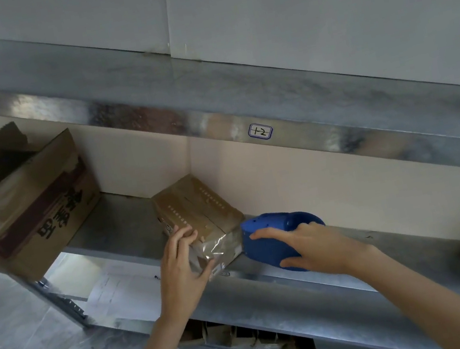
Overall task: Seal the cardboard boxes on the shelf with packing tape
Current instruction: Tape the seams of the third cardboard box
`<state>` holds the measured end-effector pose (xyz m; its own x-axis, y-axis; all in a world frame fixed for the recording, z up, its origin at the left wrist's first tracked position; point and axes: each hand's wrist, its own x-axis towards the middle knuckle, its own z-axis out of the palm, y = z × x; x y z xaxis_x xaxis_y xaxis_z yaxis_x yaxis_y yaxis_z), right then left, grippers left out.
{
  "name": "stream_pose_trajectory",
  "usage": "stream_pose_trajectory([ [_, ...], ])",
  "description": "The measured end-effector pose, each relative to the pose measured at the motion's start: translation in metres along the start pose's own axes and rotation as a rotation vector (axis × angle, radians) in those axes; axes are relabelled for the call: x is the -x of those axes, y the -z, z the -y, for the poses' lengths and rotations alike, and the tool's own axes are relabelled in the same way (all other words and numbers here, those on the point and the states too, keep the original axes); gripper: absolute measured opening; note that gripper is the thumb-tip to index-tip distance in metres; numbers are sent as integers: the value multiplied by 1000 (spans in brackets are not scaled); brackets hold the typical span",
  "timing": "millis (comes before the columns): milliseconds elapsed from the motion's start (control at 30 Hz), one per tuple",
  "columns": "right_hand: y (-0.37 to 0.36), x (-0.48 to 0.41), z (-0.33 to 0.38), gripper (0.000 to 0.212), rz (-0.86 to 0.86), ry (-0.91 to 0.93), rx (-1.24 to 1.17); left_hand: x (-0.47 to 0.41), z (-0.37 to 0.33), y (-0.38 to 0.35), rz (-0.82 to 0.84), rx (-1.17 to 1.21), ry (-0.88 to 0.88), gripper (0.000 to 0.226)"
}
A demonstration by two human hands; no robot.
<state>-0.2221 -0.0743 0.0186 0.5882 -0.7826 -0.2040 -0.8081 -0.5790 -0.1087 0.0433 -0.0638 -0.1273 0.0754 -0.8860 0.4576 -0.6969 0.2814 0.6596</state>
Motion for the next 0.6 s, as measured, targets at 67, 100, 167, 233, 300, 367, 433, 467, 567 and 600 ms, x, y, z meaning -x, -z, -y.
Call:
stream_pose_trajectory([
  [67,2,2,9,64,-9,57,83,-1,7,11,47,23,-18,62],
  [100,3,1,11,63,-18,86,110,-3,10,16,69,35,-23,61],
  [167,7,-1,16,62,-41,129,137,-5,15,27,108,56,-25,63],
  [233,11,-5,21,62,-62,140,124,-10,17,36,145,61,-4,67],
  [300,13,-10,26,62,-81,142,101,-16,20,43,190,66,26,71],
  [367,13,-14,29,61,-83,147,95,-19,23,48,225,77,44,73],
  [433,11,-16,30,60,-78,152,90,-20,25,49,252,98,62,72],
  [467,9,-17,28,60,-74,151,84,-19,24,49,256,111,69,72],
  [567,9,-15,26,61,-40,139,56,-15,21,46,208,147,77,69],
  [600,9,-14,25,61,-23,136,46,-14,20,45,186,155,74,66],
])
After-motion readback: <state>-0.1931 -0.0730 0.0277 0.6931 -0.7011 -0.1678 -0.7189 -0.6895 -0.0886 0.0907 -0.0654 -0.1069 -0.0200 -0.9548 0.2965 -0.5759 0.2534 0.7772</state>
